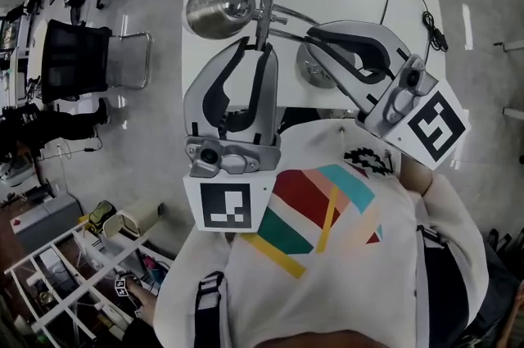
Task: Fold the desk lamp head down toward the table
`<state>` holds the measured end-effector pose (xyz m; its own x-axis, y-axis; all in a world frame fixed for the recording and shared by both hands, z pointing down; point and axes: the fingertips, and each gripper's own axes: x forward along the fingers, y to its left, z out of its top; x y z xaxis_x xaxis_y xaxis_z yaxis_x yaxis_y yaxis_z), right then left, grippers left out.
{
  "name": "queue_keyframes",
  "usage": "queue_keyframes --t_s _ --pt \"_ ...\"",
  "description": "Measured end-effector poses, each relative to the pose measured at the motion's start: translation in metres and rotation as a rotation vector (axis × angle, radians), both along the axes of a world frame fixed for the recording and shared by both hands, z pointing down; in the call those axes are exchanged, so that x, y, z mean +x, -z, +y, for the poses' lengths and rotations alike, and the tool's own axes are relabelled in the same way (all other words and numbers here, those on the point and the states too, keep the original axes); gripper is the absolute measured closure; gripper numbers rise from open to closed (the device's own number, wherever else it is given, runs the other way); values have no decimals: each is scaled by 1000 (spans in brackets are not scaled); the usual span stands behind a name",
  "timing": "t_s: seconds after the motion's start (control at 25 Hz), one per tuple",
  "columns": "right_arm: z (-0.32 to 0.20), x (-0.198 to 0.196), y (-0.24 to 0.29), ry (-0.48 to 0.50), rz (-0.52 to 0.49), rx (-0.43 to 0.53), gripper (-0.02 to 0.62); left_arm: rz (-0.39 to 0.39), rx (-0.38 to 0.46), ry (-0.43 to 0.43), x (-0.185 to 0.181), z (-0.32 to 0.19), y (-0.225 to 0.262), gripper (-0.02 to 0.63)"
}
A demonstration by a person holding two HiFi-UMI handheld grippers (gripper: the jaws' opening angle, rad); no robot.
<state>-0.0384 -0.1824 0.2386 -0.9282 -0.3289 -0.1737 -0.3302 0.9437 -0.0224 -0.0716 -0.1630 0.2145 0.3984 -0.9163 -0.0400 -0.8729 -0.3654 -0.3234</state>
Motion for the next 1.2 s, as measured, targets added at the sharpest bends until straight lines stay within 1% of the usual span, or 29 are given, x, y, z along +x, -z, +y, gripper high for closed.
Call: queue_keyframes --t_s 0.12,0.24,0.32,0.48,0.6,0.76,0.96,1.04,1.12,1.2 --pt "-1 1 -4 11 -7 -19 583 -30 -10 8 0 -1 -2 491" --pt "-1 -1 -1 11 -6 5 583 -22 -45 -3 -2 -1 -5 491" --pt "-2 -1 -3 24 2 -3 583 -18 -59 -21 -2 -2 -5 491" --pt "-1 -2 -2 37 -20 -9 583 -38 -68 -31 -3 -2 -8 491" --pt "2 -2 2 63 -35 -14 583 -33 -72 -36 -3 -2 -7 491" --pt "3 -5 3 76 -7 -7 583 -21 -86 -35 -2 -2 -5 491" --pt "4 -4 -9 110 41 -74 579 7 -130 -26 -2 -3 -6 491" --pt "5 -9 -15 129 91 -48 510 24 -146 -20 -2 -4 -7 491" --pt "4 -16 -27 126 129 19 503 38 -157 -6 -6 -9 -19 491" --pt "-4 -24 -51 97 144 53 504 26 -172 30 -18 -17 -48 499"
